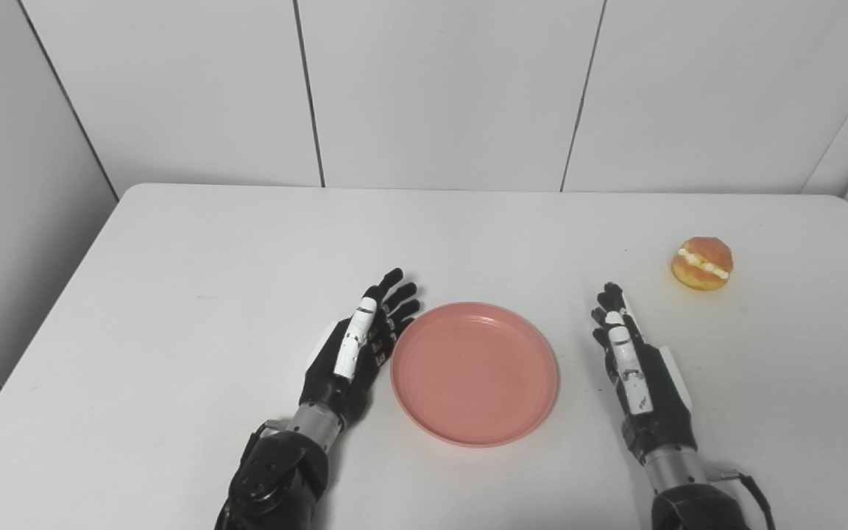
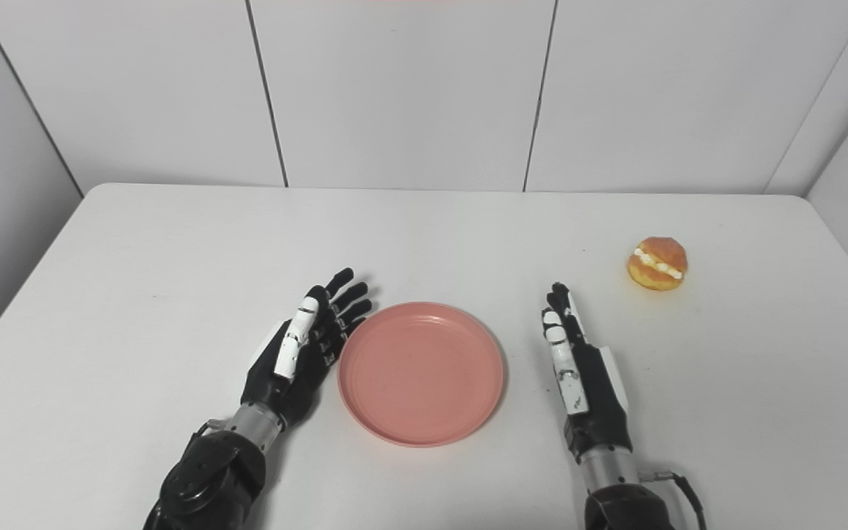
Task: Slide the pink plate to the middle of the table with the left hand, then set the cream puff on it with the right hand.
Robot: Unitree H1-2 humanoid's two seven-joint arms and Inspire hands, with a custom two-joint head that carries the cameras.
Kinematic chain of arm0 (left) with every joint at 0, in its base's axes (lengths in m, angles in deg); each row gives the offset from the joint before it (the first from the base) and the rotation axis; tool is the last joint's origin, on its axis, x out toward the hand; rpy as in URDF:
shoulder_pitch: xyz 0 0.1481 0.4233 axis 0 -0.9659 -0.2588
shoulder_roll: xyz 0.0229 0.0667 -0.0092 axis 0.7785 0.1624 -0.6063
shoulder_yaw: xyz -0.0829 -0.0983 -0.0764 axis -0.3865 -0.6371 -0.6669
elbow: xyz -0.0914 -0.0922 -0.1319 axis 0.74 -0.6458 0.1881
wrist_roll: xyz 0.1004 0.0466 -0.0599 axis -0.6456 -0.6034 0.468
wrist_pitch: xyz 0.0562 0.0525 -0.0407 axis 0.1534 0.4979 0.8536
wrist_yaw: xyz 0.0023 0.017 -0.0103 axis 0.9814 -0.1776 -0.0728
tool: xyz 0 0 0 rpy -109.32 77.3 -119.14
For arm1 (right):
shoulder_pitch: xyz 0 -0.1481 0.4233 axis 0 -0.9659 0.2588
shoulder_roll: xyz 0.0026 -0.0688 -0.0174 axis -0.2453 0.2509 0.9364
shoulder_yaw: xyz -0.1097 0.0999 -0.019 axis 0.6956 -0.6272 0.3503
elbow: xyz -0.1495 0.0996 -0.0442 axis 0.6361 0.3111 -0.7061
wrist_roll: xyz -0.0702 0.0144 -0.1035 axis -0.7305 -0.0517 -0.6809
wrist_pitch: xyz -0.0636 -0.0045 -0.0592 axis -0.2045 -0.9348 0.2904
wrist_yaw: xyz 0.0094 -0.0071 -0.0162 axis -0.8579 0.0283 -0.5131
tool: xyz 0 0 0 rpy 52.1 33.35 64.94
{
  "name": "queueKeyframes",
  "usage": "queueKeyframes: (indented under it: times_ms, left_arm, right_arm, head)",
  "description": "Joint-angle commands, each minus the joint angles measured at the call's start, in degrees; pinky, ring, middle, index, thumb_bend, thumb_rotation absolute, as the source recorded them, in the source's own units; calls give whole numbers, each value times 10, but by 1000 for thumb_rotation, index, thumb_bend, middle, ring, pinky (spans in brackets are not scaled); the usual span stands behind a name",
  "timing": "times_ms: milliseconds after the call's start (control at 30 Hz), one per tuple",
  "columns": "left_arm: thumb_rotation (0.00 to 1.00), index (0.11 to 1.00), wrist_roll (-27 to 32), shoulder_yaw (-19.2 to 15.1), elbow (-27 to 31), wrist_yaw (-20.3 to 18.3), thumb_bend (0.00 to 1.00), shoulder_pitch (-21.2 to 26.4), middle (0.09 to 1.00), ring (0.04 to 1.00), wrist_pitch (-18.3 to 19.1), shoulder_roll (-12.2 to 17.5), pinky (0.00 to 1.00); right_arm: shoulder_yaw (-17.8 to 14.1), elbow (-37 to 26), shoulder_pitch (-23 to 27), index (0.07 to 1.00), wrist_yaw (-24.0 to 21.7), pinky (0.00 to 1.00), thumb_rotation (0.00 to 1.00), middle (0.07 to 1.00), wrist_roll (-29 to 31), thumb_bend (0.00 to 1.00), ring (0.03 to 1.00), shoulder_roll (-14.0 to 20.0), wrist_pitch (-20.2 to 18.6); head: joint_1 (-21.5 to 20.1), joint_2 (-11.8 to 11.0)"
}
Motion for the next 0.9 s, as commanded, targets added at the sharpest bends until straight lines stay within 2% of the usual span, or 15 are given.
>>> queueKeyframes:
  times_ms: [0,167,233,467,667,700,767,867]
  left_arm:
    - [1000,939,-7,-9,2,14,460,-12,943,935,-10,-1,951]
    - [1000,951,-6,-21,-8,16,462,-27,954,943,-39,1,958]
    - [1000,945,-4,-26,-11,13,457,-36,948,937,-52,2,959]
    - [1000,958,-5,-31,-23,4,444,-63,959,953,-80,9,972]
    - [1000,961,-3,-31,-33,-6,444,-75,957,949,-101,18,970]
    - [1000,963,-3,-31,-35,-9,440,-76,960,951,-104,20,970]
    - [1000,962,-1,-33,-42,-11,431,-77,958,948,-107,22,968]
    - [1000,964,4,-36,-51,-13,412,-74,957,945,-109,24,967]
  right_arm:
    - [-7,-29,34,1000,1,1000,983,995,-8,485,981,14,1]
    - [-15,-39,60,1000,2,1000,942,993,-21,524,986,42,-11]
    - [-17,-40,69,1000,2,1000,920,986,-29,577,981,53,-13]
    - [-26,-46,95,1000,2,1000,890,989,-36,660,978,73,-28]
    - [-20,-59,124,1000,2,952,886,980,-86,601,947,101,-43]
    - [-19,-63,127,993,3,910,864,974,-95,580,930,103,-48]
    - [-11,-70,141,991,7,861,856,974,-139,549,910,120,-54]
    - [-4,-68,157,998,11,816,869,982,-188,555,904,135,-64]
  head:
    - [-7,-3]
    - [-29,-15]
    - [-35,-20]
    - [-72,-34]
    - [-98,-44]
    - [-107,-46]
    - [-118,-47]
    - [-127,-52]
